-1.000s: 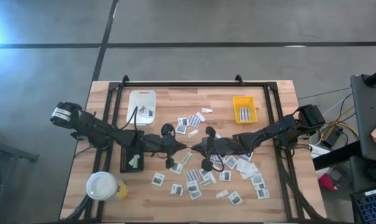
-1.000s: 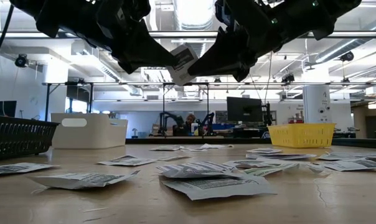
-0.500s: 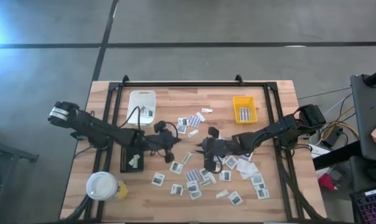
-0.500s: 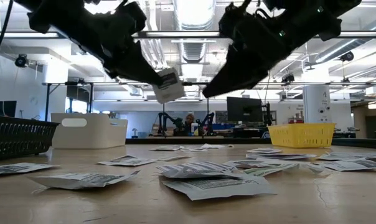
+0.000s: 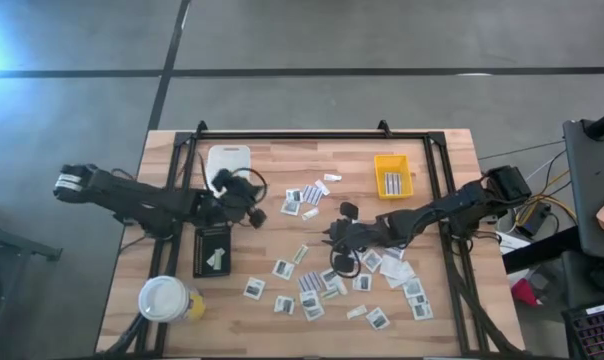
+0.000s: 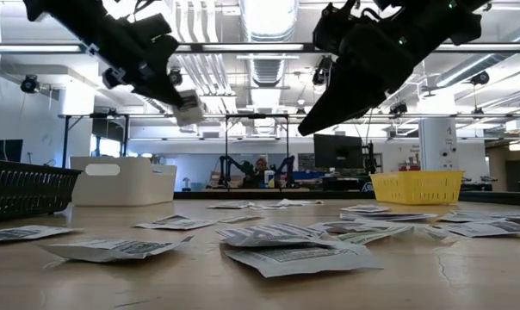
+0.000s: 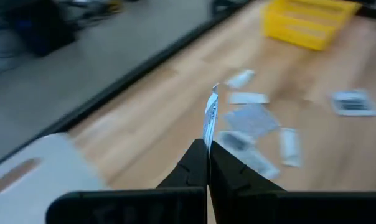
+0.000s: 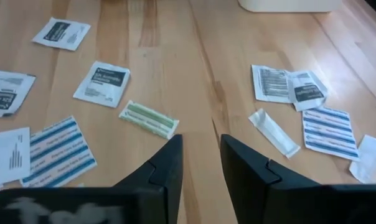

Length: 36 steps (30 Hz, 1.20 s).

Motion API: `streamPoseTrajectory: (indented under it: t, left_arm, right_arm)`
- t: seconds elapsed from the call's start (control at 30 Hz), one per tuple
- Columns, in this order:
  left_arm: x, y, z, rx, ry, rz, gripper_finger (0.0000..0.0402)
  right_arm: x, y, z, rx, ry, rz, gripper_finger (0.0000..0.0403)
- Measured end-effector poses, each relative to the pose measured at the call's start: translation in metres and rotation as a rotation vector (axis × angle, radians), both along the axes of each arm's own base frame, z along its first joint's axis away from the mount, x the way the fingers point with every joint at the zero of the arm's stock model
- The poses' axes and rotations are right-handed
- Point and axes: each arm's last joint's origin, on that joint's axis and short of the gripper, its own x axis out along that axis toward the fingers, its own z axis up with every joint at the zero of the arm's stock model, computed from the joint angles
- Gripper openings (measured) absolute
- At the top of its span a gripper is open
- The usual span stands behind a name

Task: Pick & Place First Aid Supplies
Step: Put the gray towelette pack into the white bin

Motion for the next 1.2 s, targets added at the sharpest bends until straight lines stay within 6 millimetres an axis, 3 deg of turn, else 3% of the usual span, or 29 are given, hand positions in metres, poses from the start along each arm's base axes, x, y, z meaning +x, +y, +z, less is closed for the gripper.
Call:
streamPoseTrajectory:
  t: [0.27, 0.53, 0.93, 1.2]
  left_arm:
    - [-0.022, 0.019, 0.000, -0.015, -0.004, 0.243, 0.0000]
    - [-0.032, 0.030, -0.023, -0.093, -0.007, 0.398, 0.0000]
    - [-0.046, 0.031, -0.061, -0.226, -0.073, 0.492, 0.0000]
    - [-0.049, 0.032, -0.071, -0.238, -0.102, 0.513, 0.0002]
  right_arm:
    - [-0.005, -0.001, 0.001, -0.011, 0.041, 0.000, 0.0078]
    - [-0.006, -0.002, 0.000, -0.012, 0.055, -0.003, 0.0063]
    - [-0.007, -0.002, 0.000, -0.012, 0.065, -0.005, 0.0069]
    - [-0.007, -0.002, 0.000, -0.011, 0.063, -0.005, 0.0059]
